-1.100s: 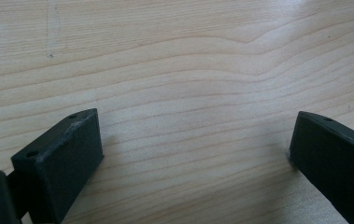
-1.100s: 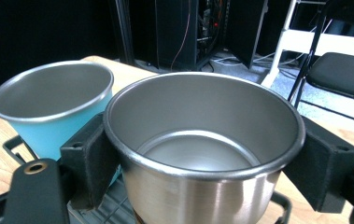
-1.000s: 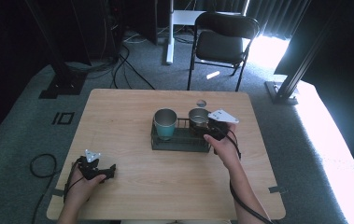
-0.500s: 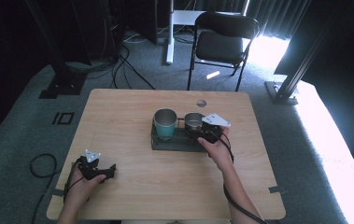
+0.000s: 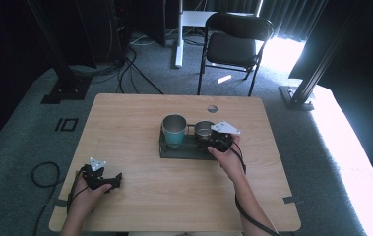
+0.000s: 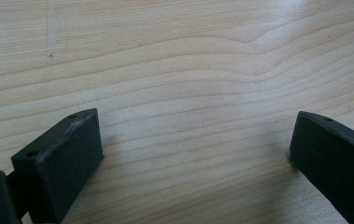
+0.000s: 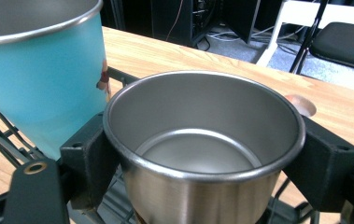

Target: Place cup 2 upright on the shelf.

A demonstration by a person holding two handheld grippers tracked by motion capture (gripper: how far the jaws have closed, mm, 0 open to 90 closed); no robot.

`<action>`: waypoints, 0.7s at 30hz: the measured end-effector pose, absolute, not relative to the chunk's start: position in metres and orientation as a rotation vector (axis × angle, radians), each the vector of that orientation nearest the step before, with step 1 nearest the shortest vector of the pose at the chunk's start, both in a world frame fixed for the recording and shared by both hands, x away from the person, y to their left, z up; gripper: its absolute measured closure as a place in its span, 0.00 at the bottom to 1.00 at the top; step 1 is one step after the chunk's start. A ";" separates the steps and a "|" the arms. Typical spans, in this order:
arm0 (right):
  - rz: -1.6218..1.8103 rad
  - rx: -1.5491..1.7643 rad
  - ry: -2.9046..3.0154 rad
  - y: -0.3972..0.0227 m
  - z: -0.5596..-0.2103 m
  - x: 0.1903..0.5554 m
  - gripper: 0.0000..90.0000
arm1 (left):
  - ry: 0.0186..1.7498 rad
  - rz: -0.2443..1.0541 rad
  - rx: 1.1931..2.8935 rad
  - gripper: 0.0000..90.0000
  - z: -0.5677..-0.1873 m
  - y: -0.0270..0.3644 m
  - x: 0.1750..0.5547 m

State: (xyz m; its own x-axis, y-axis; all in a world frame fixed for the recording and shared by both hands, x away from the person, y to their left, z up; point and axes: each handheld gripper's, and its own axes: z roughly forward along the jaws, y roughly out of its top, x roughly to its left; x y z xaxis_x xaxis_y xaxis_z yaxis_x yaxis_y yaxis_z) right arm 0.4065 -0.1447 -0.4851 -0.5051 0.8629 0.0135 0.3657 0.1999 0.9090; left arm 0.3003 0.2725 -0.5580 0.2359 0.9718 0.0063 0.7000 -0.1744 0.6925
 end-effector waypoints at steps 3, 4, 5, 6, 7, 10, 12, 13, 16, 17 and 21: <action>1.263 1.136 1.963 -0.146 -0.486 0.405 0.20 | 1.526 0.621 1.946 0.04 -0.558 0.273 0.300; 1.267 1.133 1.965 -0.148 -0.486 0.403 0.20 | 1.526 0.621 1.946 0.04 -0.558 0.273 0.300; 1.267 1.133 1.965 -0.148 -0.486 0.403 0.20 | 1.526 0.621 1.946 0.04 -0.558 0.273 0.300; 1.256 1.119 1.979 -0.149 -0.486 0.402 0.20 | 1.526 0.621 1.947 0.04 -0.558 0.273 0.300; 1.256 1.119 1.979 -0.149 -0.486 0.402 0.20 | 1.526 0.621 1.947 0.04 -0.558 0.273 0.300; 1.279 1.136 1.982 -0.151 -0.489 0.401 0.12 | 1.526 0.621 1.946 0.04 -0.558 0.273 0.300; 1.275 1.125 1.981 -0.153 -0.490 0.400 0.12 | 1.526 0.621 1.946 0.04 -0.558 0.273 0.300; 1.275 1.125 1.981 -0.153 -0.490 0.400 0.12 | 1.526 0.621 1.946 0.04 -0.558 0.273 0.300; 1.266 1.122 1.983 -0.156 -0.490 0.398 0.12 | 1.526 0.621 1.947 0.04 -0.558 0.273 0.300; 1.263 1.116 1.985 -0.158 -0.489 0.397 0.12 | 1.526 0.621 1.946 0.04 -0.558 0.273 0.300; 1.262 1.094 1.987 -0.161 -0.487 0.393 0.12 | 1.526 0.621 1.946 0.04 -0.558 0.273 0.300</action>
